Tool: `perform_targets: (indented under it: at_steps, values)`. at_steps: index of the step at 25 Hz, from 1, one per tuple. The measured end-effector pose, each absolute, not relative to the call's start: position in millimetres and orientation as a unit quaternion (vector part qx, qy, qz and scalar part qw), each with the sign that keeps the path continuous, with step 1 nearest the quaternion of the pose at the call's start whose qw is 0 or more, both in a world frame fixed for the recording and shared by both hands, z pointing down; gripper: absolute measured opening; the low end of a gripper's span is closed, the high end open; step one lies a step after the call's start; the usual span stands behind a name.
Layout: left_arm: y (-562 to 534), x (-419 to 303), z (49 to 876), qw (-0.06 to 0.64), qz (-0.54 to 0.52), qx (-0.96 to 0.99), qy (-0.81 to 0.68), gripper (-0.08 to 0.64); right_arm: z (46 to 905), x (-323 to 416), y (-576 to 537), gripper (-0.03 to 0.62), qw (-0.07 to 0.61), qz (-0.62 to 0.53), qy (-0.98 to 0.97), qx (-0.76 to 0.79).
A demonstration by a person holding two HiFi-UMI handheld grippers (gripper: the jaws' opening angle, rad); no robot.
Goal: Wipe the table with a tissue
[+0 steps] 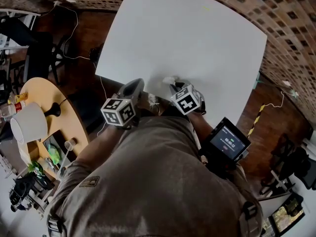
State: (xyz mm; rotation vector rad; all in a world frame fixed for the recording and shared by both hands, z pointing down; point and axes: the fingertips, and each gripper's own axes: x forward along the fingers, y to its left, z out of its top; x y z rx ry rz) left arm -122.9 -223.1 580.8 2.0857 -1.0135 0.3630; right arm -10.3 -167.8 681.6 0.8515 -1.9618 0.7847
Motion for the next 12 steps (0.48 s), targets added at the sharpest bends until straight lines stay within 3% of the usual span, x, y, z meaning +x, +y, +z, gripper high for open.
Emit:
perform_targets:
  at_steps: [12]
  values:
    - [-220.7,-120.9,572.9,0.377,0.135,0.837,-0.373,0.002,661.3,-3.6,-169.8,0.051,0.392,0.302,-0.780,0.384]
